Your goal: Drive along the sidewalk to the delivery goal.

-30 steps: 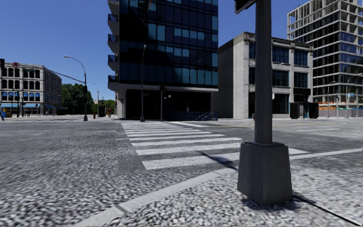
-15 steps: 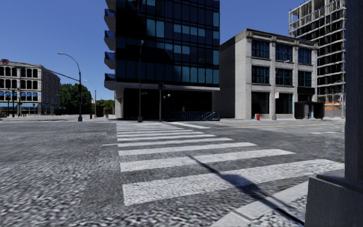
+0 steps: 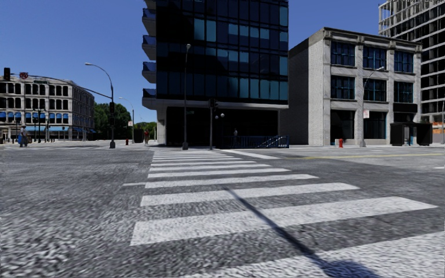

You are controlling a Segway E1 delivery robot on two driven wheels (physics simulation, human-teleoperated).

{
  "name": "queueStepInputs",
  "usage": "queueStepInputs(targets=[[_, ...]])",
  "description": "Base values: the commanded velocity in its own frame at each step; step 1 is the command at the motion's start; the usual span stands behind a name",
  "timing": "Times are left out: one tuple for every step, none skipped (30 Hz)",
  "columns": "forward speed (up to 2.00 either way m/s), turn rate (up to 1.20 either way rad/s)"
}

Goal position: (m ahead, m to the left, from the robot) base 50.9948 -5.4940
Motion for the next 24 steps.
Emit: queueStepInputs(targets=[[1.36,0.36],[1.36,0.36],[1.36,0.35],[1.36,0.34],[1.36,0.32],[1.36,0.32],[1.36,0.32],[1.36,0.32],[1.36,0.28],[1.36,0.28],[1.36,0.21],[1.36,0.18],[1.36,0.17],[1.36,0.17],[1.37,0.11],[1.37,0.05],[1.37,0.03],[1.37,0.03],[1.48,0.02],[1.66,0.02],[2.0,0.02],[2.0,0.02],[2.0,0.02],[2.0,0.02]])
